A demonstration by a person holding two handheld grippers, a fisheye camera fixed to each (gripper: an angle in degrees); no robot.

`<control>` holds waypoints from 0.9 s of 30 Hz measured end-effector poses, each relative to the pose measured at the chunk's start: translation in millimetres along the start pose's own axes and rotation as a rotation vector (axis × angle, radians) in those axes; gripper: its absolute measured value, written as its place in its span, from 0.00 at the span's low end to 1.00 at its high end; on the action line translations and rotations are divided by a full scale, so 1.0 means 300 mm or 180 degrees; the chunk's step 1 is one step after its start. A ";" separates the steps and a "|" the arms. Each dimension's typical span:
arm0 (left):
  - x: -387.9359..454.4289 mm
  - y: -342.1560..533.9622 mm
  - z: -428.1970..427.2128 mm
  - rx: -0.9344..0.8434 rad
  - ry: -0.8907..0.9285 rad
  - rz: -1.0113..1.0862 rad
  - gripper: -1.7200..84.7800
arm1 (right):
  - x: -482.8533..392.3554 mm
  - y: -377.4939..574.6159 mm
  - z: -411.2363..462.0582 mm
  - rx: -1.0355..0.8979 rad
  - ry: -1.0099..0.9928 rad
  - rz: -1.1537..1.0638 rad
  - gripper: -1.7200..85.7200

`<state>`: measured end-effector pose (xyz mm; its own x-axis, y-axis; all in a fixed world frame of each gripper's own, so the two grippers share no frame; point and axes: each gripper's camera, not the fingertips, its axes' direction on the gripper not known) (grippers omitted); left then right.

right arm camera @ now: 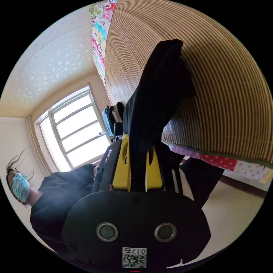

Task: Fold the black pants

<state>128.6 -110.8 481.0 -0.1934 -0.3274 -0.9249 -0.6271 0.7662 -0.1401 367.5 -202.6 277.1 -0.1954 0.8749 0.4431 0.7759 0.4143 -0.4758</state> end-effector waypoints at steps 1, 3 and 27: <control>0.039 -0.015 0.076 -0.0035 0.0063 0.0036 0.12 | -0.011 0.027 -0.071 0.0043 0.0068 -0.0047 0.10; 0.113 -0.052 0.193 -0.0120 0.0125 0.0118 0.12 | -0.046 0.060 -0.181 0.0108 0.0252 -0.0164 0.09; 0.310 -0.438 1.143 -0.2254 -0.2560 0.0234 0.07 | 0.271 0.096 -0.543 0.1520 0.3799 0.1507 0.04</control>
<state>451.6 -52.4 292.2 0.1430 0.3646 -0.9201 -0.9788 0.1897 -0.0769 471.6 -160.5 423.3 0.8476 0.3108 0.4300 0.2953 0.3969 -0.8690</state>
